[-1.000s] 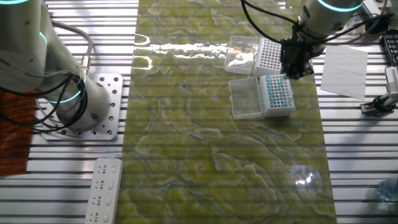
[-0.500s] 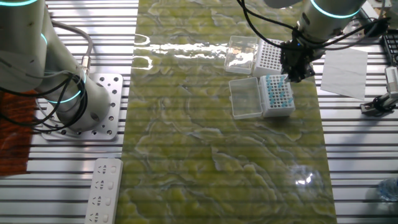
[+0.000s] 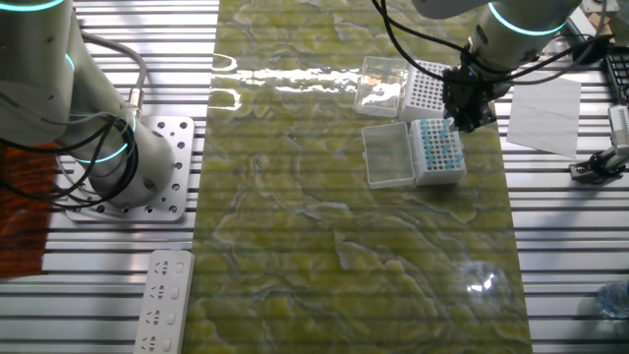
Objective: Transfer all medium pipette tips from one holder to another
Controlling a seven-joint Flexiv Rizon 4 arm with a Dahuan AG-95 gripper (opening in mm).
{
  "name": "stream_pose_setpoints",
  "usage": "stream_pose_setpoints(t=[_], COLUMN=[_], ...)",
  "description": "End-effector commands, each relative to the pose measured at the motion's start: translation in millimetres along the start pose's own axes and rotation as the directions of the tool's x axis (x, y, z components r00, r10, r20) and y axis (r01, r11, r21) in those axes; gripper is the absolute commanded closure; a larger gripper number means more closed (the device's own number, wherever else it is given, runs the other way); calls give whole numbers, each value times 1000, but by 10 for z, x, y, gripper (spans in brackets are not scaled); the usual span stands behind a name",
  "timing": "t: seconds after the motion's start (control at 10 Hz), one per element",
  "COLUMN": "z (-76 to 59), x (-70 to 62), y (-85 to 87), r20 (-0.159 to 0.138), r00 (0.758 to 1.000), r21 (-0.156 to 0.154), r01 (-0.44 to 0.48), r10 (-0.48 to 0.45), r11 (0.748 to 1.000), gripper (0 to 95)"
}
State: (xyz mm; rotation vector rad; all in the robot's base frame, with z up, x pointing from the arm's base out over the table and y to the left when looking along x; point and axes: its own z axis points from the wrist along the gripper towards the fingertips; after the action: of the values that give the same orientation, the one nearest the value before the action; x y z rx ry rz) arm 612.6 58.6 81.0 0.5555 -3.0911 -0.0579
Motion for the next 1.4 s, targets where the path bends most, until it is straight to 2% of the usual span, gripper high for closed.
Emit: stream_pose_setpoints(t=[0.1,0.8,0.9,1.2,1.3,1.4], z=[13,84,89,92,81,47], x=[4,39,43,48,47,44], y=[2,54,54,53,53,54], r20=[-1,-6,-6,-15,-42,-63], r00=[1000,999,999,999,999,997], r21=[-3,-1,0,9,25,28], r01=[-9,-53,-54,-41,-26,-40], r10=[9,53,54,41,27,41], r11=[1000,999,999,999,999,999], gripper=[760,760,950,950,950,950])
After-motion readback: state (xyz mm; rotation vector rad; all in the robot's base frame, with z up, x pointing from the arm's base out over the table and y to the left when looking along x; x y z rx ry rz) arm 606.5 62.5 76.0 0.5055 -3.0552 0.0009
